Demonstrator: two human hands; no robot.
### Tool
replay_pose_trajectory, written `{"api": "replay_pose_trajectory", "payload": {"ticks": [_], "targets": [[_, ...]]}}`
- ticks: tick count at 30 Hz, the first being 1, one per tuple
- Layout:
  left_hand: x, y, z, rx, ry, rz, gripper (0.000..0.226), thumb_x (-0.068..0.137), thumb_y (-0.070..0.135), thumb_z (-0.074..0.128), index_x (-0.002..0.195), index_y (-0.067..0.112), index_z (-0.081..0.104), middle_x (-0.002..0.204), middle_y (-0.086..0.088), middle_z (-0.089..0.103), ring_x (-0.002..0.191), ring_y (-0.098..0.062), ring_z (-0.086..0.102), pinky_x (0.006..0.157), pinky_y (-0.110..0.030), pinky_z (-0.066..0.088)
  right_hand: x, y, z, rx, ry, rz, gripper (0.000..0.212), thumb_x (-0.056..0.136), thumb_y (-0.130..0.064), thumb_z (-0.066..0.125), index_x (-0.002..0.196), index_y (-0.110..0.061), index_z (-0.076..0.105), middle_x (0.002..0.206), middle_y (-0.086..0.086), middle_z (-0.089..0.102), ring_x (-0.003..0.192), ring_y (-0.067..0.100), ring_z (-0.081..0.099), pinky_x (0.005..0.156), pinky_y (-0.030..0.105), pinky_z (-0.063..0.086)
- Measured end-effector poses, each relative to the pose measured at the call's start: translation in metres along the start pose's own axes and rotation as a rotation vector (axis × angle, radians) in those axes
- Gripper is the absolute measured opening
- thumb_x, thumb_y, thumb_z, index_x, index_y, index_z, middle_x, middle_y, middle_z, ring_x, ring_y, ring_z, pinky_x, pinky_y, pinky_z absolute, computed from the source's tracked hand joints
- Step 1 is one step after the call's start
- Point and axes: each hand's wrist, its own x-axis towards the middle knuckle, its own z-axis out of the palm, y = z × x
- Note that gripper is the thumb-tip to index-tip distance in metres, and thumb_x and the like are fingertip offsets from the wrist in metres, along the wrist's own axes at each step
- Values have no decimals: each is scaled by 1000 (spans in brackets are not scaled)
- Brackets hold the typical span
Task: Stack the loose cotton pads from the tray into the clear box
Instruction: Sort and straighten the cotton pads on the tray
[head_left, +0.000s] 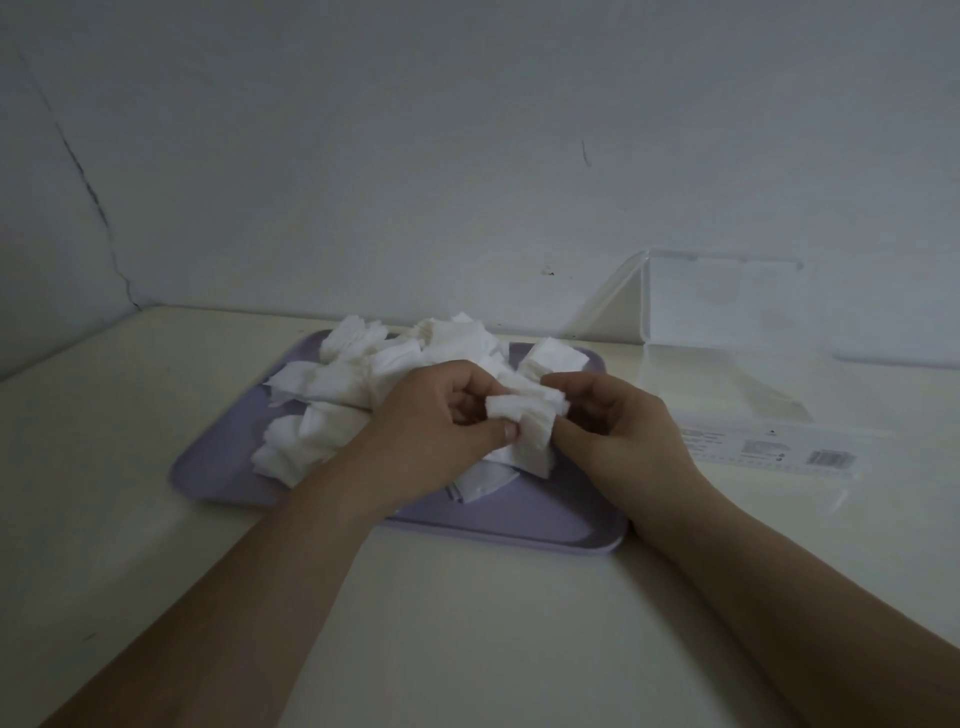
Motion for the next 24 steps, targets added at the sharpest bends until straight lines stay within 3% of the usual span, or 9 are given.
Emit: {"api": "replay_pose_trajectory", "payload": {"ticks": [3, 6, 10, 13, 15, 17, 19, 21, 24], "targets": [[0, -2, 4, 12, 52, 30, 18, 81, 11, 84, 90, 19, 71, 85, -2, 79, 74, -11, 72, 62, -22, 53, 0, -1, -1, 70, -89, 30, 46, 73, -17, 76, 118, -26, 71, 108, -3, 79, 105, 14, 73, 97, 39, 57], [3, -5, 7, 40, 103, 42, 30, 73, 15, 90, 91, 22, 67, 85, -4, 77, 78, -22, 74, 67, -32, 60, -4, -4, 1, -89, -116, -51, 58, 74, -25, 89, 126, -30, 65, 111, -6, 76, 103, 10, 72, 91, 28, 57], [4, -8, 3, 108, 83, 27, 53, 69, 31, 94, 111, 29, 62, 88, 1, 70, 70, -7, 64, 67, -24, 54, -4, -4, 1, -164, -42, -102, 50, 81, 2, 76, 117, -31, 68, 105, -13, 75, 95, 5, 72, 81, 15, 54], [2, -5, 7, 167, -39, 50, 32, 78, 25, 88, 105, 28, 71, 71, 7, 67, 60, -3, 55, 62, -23, 48, -4, -6, 2, -171, -43, -85, 59, 79, 12, 65, 114, -35, 66, 112, -15, 73, 100, -4, 68, 83, 9, 48], [2, -5, 9, 165, -20, 59, 26, 79, 23, 87, 99, 24, 71, 66, 3, 59, 57, -5, 49, 60, -25, 44, -4, -6, 3, -187, -29, -65, 66, 80, 12, 61, 121, -38, 61, 117, -17, 69, 100, -11, 65, 82, 4, 46], [2, -4, 8, 138, 7, 30, 31, 77, 21, 88, 101, 22, 67, 66, 2, 58, 54, -4, 46, 56, -20, 42, -3, -6, 4, -159, -32, -13, 72, 79, 12, 59, 133, -37, 56, 122, -15, 67, 103, -10, 65, 88, 10, 50], [2, -3, 7, 129, 12, -7, 41, 75, 21, 90, 107, 22, 63, 68, -2, 61, 55, -4, 49, 56, -16, 43, -3, -5, 4, -168, -53, 18, 81, 77, 8, 62, 141, -39, 50, 128, -14, 64, 112, 1, 65, 101, 26, 52], [3, -3, 7, 145, 8, -20, 50, 74, 23, 91, 112, 24, 61, 73, -9, 66, 58, -5, 54, 59, -17, 47, -4, -4, 4, -243, -63, 29, 85, 72, -5, 66, 140, -52, 46, 130, -14, 62, 121, 11, 60, 109, 39, 48], [3, -2, 11, 128, -19, -17, 49, 75, 25, 90, 115, 28, 61, 86, -12, 74, 67, -11, 64, 76, -32, 57, -6, -7, 6, -338, -107, 0, 91, 62, -25, 59, 132, -76, 33, 142, -10, 57, 138, 23, 47, 117, 47, 38]]}}
